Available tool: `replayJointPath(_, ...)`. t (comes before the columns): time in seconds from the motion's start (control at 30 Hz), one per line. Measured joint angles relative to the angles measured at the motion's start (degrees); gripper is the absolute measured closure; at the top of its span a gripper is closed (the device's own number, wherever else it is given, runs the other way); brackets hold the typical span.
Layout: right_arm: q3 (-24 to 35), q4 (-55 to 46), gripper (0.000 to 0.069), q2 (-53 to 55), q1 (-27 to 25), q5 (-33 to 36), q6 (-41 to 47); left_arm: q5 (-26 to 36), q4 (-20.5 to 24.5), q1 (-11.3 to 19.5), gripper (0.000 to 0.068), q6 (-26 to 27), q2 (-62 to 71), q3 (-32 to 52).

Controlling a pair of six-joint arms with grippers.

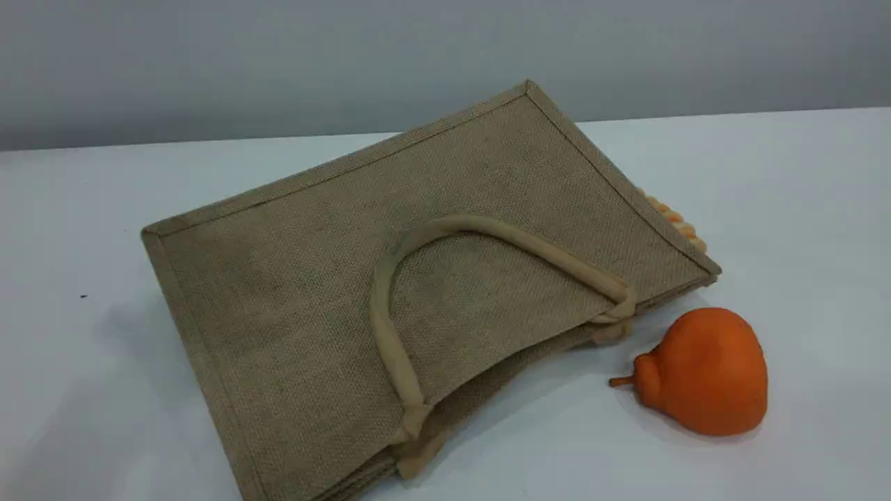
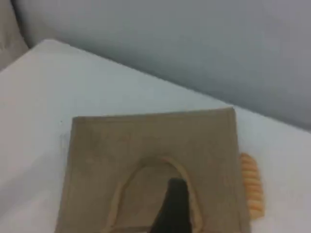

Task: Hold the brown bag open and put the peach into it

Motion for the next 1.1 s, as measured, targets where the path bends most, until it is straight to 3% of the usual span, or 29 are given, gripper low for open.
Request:
replayJointPath(0.3, 0.05, -6.57, 0.0099, -13.79, 0.00, 8.38, 10.22, -0.05, 0.00, 0.00, 0.0197, -0.62, -14.72, 16.15)
replayJointPath(0.6, 1.34, -9.12, 0.0099, -22.16, 0.06, 8.28, 14.50, -0.05, -0.62, 0.00, 0.0197, -2.73, -34.17, 33.19)
replayJointPath(0.93, 16.56, -16.36, 0.0100, -34.20, 0.09, 8.21, 15.08, 0.11, -2.65, 0.00, 0.0197, -4.43, -62.54, 50.42)
replayJointPath(1.1, 25.92, -19.99, 0.0100, -36.09, 0.09, 7.33, 15.08, -1.01, -0.47, 0.00, 0.0197, -5.72, -75.51, 58.43)
